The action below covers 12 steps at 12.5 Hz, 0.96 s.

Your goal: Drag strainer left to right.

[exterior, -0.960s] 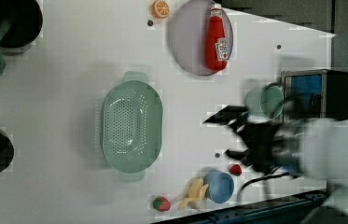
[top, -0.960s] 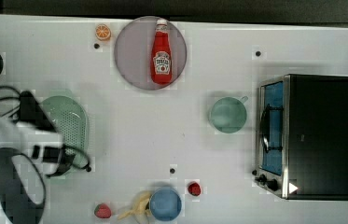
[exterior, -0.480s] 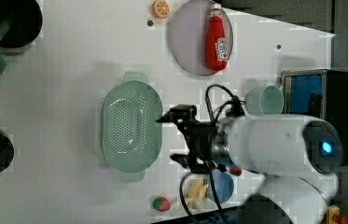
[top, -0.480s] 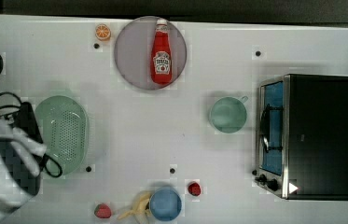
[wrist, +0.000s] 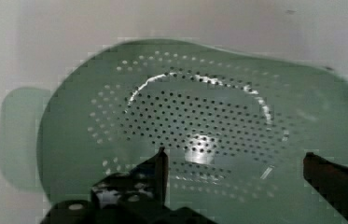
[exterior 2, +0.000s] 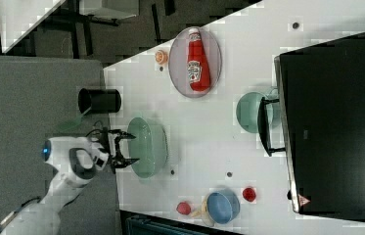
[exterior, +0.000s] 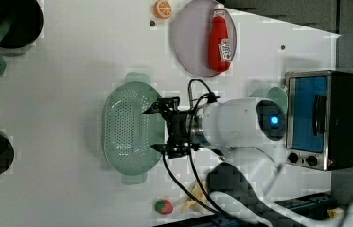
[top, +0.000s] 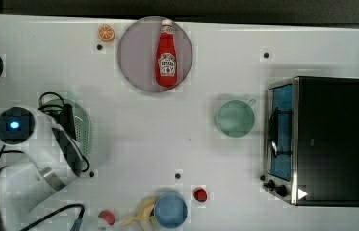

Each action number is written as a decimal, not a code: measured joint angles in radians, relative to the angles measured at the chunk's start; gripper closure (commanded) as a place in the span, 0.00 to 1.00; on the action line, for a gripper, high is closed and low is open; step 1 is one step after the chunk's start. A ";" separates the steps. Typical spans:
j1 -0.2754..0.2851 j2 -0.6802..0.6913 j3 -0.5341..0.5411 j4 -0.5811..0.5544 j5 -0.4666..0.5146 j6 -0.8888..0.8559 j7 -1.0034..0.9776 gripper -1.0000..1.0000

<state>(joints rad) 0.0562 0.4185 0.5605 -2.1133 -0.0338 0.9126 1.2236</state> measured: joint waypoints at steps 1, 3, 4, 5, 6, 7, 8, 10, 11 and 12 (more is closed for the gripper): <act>0.010 0.042 -0.018 0.000 0.007 0.044 0.002 0.00; 0.046 0.113 -0.065 0.000 0.024 0.079 0.015 0.00; 0.074 0.136 -0.102 -0.006 0.011 0.087 0.015 0.00; 0.102 0.144 -0.136 -0.018 0.022 0.109 0.016 0.00; 0.125 0.146 -0.166 -0.025 0.044 0.126 0.018 0.00; 0.133 0.147 -0.178 -0.025 0.050 0.129 0.020 0.00; 0.148 0.145 -0.198 -0.025 0.039 0.128 0.022 0.00; 0.219 0.143 -0.274 -0.029 0.020 0.136 0.026 0.00; 0.252 0.147 -0.311 -0.025 0.022 0.145 0.036 0.00; 0.275 0.147 -0.330 -0.018 0.024 0.137 0.038 0.00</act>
<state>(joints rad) 0.3313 0.5659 0.2301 -2.1309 -0.0102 1.0498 1.2617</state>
